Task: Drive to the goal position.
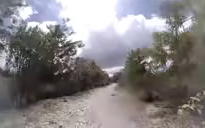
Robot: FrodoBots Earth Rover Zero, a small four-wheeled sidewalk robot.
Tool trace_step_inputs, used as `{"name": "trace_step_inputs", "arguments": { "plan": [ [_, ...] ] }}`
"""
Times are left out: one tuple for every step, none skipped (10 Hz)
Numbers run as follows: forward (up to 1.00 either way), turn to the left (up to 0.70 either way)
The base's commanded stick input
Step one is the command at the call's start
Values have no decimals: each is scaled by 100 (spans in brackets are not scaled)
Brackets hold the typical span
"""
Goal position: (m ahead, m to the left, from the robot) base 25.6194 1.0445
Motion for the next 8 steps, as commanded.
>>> {"name": "trace_step_inputs", "arguments": {
  "plan": [
    [70,0],
    [70,0],
    [70,0],
    [70,0],
    [70,0],
    [70,0],
    [70,0],
    [70,0]
  ]
}}
